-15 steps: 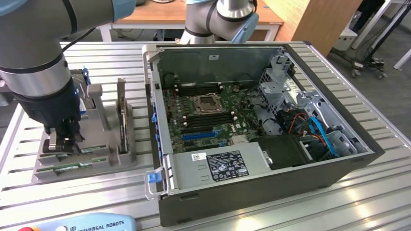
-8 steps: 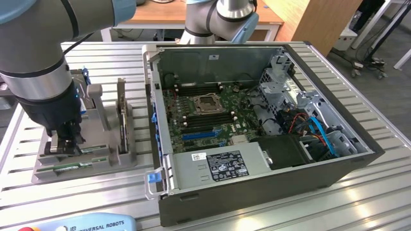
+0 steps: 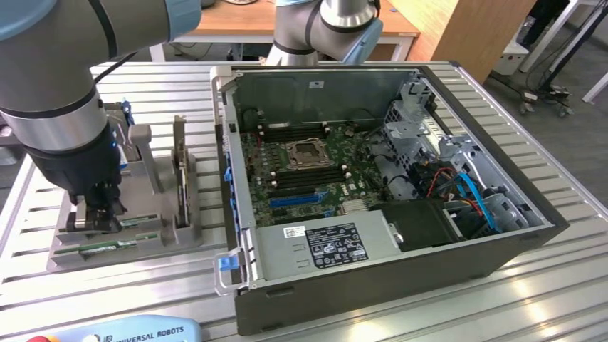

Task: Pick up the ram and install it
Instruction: 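Pick up the ram and move it above insertion slot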

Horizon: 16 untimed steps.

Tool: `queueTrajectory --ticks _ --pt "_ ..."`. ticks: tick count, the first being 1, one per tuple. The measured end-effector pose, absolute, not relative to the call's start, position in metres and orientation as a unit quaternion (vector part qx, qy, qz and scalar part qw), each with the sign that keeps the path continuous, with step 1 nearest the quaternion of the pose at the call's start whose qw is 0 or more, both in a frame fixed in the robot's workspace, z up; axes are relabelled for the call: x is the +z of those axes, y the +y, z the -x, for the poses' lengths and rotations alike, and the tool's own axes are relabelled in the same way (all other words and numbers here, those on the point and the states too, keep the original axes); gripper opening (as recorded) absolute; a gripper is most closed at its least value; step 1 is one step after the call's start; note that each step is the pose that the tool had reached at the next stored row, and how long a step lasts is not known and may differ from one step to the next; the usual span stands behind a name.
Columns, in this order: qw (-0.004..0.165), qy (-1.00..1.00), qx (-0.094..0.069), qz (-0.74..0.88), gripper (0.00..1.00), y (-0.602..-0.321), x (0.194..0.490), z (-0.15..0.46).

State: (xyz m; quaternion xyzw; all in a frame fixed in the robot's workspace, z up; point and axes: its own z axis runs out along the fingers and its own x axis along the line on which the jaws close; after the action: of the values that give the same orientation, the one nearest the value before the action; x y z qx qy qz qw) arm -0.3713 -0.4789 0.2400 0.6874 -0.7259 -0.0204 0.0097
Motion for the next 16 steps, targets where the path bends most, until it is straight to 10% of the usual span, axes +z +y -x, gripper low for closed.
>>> queueTrajectory --ticks 16 --pt "0.010 -0.726 -0.020 -0.687 0.36 -0.482 0.227 0.371"
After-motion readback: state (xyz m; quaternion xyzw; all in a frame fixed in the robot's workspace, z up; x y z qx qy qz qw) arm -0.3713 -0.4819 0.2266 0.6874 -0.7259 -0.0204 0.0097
